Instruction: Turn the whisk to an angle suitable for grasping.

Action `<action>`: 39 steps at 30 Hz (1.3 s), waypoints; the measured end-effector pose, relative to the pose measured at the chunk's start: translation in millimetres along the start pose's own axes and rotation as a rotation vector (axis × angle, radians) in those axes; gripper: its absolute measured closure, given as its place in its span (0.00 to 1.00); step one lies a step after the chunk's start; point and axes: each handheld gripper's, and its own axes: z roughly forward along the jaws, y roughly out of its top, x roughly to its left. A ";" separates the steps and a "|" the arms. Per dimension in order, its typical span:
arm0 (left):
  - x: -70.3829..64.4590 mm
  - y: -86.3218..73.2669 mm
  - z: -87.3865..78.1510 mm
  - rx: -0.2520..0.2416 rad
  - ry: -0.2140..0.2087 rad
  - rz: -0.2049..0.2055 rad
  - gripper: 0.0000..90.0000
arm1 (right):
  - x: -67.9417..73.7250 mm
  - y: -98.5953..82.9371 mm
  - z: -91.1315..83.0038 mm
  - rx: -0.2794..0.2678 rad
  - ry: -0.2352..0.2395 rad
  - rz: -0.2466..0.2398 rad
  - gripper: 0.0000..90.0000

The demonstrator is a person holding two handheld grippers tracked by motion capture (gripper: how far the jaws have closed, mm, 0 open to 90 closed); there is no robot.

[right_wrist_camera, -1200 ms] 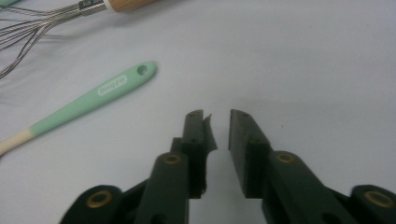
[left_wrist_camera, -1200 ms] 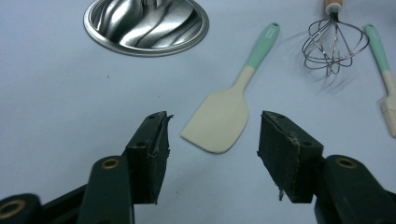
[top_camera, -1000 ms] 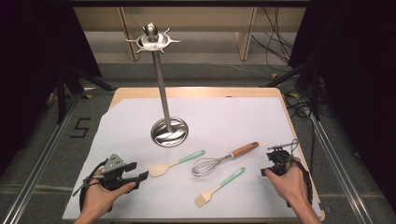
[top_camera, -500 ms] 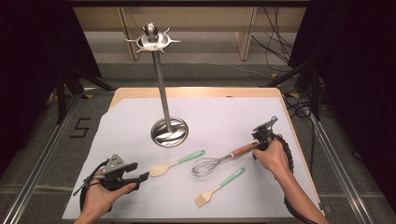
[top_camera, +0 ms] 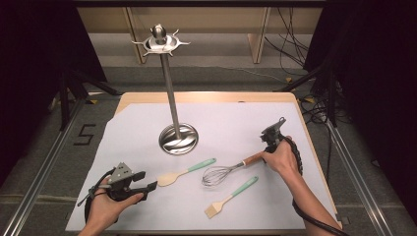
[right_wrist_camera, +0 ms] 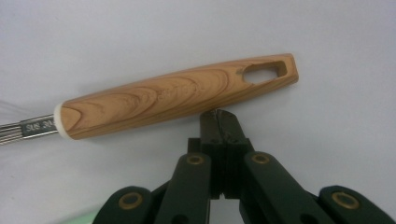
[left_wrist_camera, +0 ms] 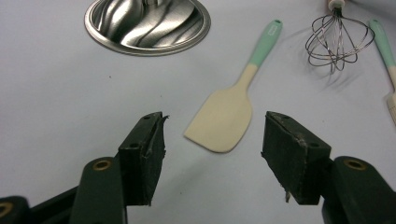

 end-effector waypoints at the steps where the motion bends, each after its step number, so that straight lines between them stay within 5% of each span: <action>1: -0.1 0.0 0.1 0.000 0.000 -0.002 0.42 | 0.0 0.0 0.0 0.000 0.000 0.000 1.00; 9: 0.3 0.2 -0.3 0.000 -0.006 0.001 0.42 | 13.3 15.3 1.2 -0.012 0.007 -0.023 1.00; 18: -0.9 1.0 -1.0 -0.001 -0.005 0.006 0.42 | 13.3 18.9 6.5 0.047 -0.004 -0.031 1.00; 25: -0.8 1.1 -0.8 0.001 -0.004 0.005 0.42 | 20.9 28.1 13.1 -0.018 0.010 -0.006 0.99; 26: 0.0 1.0 -0.9 -0.007 -0.007 0.010 0.42 | 22.7 31.0 12.3 -0.027 0.045 0.047 0.90; 27: 0.0 1.0 -0.9 -0.007 -0.007 0.010 0.42 | 22.7 31.0 12.3 -0.027 0.045 0.047 0.90; 28: -0.6 0.9 -1.3 -0.003 0.001 0.002 0.42 | 25.5 32.8 7.8 -0.072 0.068 0.127 0.80; 30: -0.7 1.0 -0.7 -0.001 -0.004 0.002 0.42 | 27.3 34.3 3.0 -0.114 0.078 0.158 0.71; 32: -0.9 1.1 -0.7 0.000 -0.006 0.004 0.42 | 28.0 36.4 0.2 -0.115 0.096 0.186 0.67; 33: -1.0 1.5 -0.3 -0.006 -0.009 0.012 0.42 | 31.4 39.0 0.2 -0.095 0.127 0.254 0.60; 39: -1.5 1.1 -0.5 -0.005 -0.004 0.004 0.43 | 36.5 43.4 13.1 -0.070 0.101 0.267 0.52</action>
